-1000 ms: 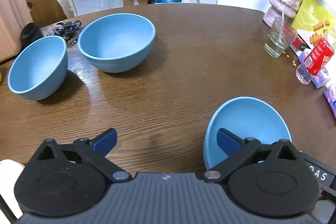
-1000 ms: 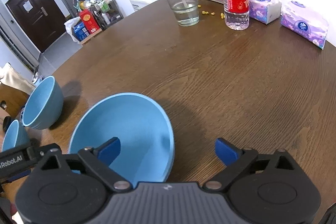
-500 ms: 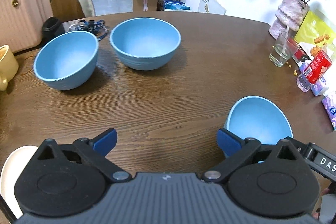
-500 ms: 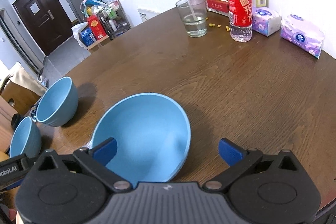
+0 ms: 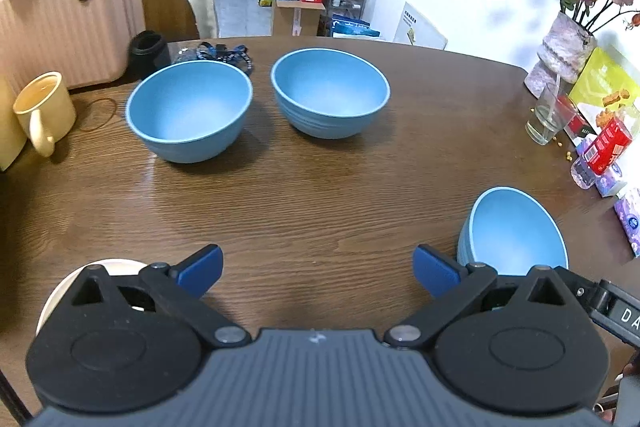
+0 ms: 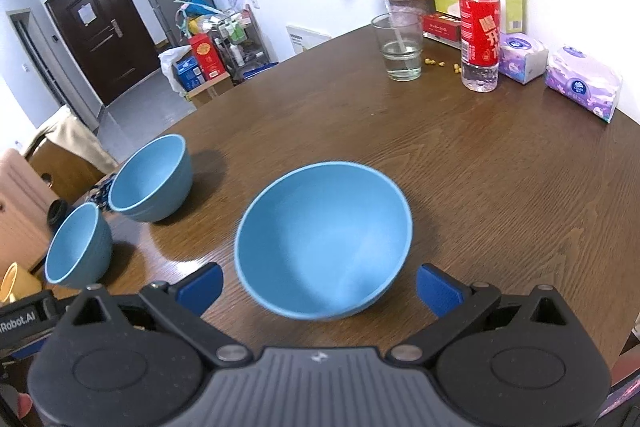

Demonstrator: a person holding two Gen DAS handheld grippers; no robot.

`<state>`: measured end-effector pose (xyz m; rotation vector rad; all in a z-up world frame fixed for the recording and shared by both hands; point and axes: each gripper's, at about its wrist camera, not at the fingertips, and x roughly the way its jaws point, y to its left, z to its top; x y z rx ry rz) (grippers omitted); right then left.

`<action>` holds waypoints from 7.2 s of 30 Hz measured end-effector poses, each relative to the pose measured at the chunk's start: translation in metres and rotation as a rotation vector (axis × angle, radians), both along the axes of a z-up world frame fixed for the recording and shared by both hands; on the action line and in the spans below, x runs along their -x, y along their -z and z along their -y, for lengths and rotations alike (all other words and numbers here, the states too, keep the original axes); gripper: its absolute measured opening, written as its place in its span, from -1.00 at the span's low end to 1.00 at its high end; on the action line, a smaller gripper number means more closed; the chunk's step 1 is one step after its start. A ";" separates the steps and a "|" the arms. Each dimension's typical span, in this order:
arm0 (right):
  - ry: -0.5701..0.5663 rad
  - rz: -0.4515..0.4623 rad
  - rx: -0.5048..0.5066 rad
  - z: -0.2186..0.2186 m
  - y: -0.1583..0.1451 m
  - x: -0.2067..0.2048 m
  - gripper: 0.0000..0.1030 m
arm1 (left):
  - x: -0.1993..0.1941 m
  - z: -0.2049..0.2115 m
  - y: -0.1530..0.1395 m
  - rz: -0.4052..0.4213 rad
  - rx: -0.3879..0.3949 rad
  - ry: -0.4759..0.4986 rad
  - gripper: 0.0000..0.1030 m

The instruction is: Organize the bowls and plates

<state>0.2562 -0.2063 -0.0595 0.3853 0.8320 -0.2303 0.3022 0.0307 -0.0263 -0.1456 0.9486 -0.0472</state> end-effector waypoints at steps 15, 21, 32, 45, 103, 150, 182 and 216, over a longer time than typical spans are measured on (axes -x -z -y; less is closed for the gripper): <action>-0.163 -0.002 0.029 -0.033 -0.017 0.023 1.00 | 0.045 -0.027 -0.027 0.044 -0.007 -0.111 1.00; -0.230 -0.019 0.051 -0.033 -0.021 0.037 1.00 | 0.070 -0.027 -0.029 0.032 -0.015 -0.170 1.00; -0.309 -0.022 0.052 -0.040 -0.024 0.060 1.00 | 0.107 -0.029 -0.030 0.014 -0.026 -0.249 1.00; -0.296 -0.012 0.043 -0.059 -0.028 0.062 1.00 | 0.108 -0.058 -0.039 0.033 -0.039 -0.247 1.00; -0.261 -0.046 0.101 -0.176 -0.047 -0.046 1.00 | -0.016 -0.162 -0.042 0.020 0.015 -0.218 1.00; -0.287 -0.189 0.073 -0.245 0.010 -0.193 0.66 | -0.167 -0.207 0.019 -0.118 0.046 -0.269 0.75; -0.254 -0.235 0.012 -0.260 0.051 -0.238 -0.83 | -0.212 -0.197 0.070 -0.159 0.045 -0.177 -0.67; -0.280 -0.145 0.027 -0.262 0.019 -0.193 -0.82 | -0.162 -0.200 0.028 -0.060 0.051 -0.174 -0.67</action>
